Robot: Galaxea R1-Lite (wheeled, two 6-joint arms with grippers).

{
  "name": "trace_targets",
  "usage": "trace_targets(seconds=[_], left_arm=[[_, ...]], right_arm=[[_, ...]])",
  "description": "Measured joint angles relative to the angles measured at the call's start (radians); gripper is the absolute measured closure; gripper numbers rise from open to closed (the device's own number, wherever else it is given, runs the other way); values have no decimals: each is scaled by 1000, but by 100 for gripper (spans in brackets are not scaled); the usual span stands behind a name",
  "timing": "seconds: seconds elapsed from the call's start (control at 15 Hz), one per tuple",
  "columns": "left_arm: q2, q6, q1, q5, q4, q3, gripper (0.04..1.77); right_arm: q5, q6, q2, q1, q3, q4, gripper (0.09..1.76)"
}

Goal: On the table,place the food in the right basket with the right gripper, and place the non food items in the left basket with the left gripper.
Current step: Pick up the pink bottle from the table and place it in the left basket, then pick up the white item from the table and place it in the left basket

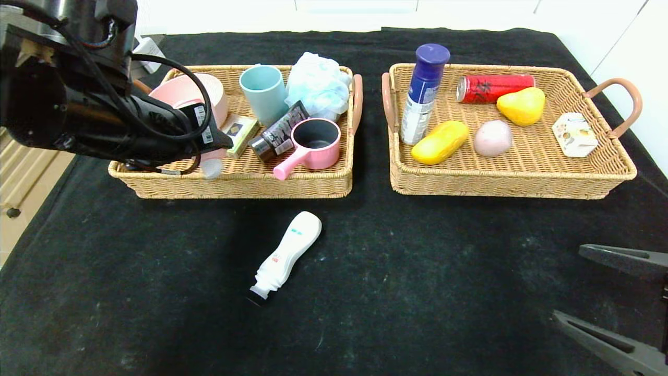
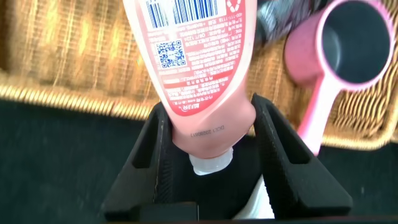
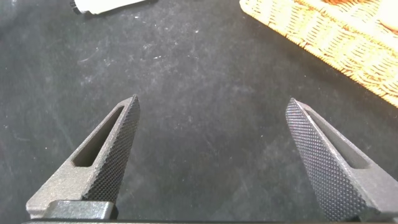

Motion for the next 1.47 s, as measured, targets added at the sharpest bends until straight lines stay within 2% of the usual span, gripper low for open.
trace_targets(seconds=[0.2, 0.67, 1.07, 1.33, 1.47], left_arm=[[50, 5, 10, 0, -54, -33, 95], [106, 16, 13, 4, -62, -82, 95], [118, 14, 12, 9, -79, -86, 52], [102, 21, 1, 7, -67, -77, 35], [76, 49, -29, 5, -63, -64, 30]], right_arm=[[0, 0, 0, 1, 1, 0, 14], [0, 0, 1, 0, 0, 0, 14], [0, 0, 0, 1, 1, 0, 14], [0, 0, 0, 1, 1, 0, 14], [0, 0, 0, 1, 1, 1, 14]])
